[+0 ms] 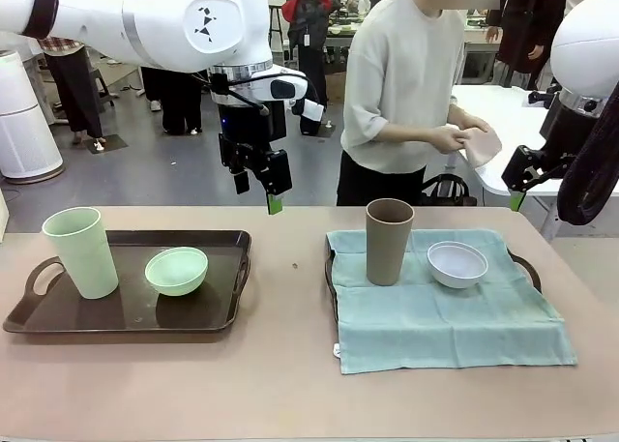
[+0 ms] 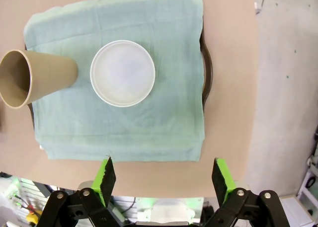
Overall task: Set up a tray with a mat and arrange the tableware.
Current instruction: Pick up the Picnic Bowl and Reusable plastic cup from the Handle tray in front of the human's position and hold them in the air.
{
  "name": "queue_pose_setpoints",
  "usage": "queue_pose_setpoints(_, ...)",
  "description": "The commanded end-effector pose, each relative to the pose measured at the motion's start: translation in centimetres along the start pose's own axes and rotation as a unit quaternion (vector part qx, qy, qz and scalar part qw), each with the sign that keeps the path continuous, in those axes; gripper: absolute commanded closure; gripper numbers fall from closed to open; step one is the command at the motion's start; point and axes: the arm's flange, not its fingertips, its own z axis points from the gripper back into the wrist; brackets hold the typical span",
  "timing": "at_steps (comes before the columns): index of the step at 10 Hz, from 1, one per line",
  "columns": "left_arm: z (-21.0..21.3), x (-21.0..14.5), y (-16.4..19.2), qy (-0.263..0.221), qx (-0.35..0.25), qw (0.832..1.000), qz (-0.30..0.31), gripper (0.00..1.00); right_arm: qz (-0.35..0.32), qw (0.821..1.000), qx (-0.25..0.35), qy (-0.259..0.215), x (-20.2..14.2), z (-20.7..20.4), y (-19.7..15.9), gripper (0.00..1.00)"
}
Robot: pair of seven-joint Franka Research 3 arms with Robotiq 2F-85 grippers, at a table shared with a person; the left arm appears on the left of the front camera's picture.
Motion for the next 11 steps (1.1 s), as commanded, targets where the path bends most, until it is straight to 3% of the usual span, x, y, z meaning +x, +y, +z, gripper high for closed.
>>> queue_pose_setpoints(1,0.2,-0.2,0.1,-0.002,0.002,1.000,-0.007,0.00,0.000,1.000,-0.001,0.001,-0.3,-0.1,0.1,0.00)
queue_pose_setpoints(3,0.0,0.0,0.0,0.000,0.000,1.000,0.000,0.00,0.000,1.000,-0.001,0.001,-0.3,-0.1,0.1,0.00)
queue_pose_setpoints(4,1.0,-0.6,0.0,-0.027,0.007,0.999,0.031,0.00,0.000,1.000,0.000,0.000,0.0,0.0,0.0,0.00)
queue_pose_setpoints(6,2.1,-5.5,3.1,-0.020,0.034,0.995,0.086,0.00,-0.034,0.999,0.018,-0.018,-1.3,-0.1,-2.1,0.00)
queue_pose_setpoints(8,3.1,-11.0,6.9,-0.031,-0.003,0.990,0.135,0.00,-0.040,0.998,0.037,-0.010,-3.1,-1.2,-3.9,0.00)
queue_pose_setpoints(11,3.6,-19.6,11.9,-0.043,-0.039,0.981,0.184,0.00,-0.044,0.996,0.073,-0.013,-9.7,-1.6,-7.5,0.00)
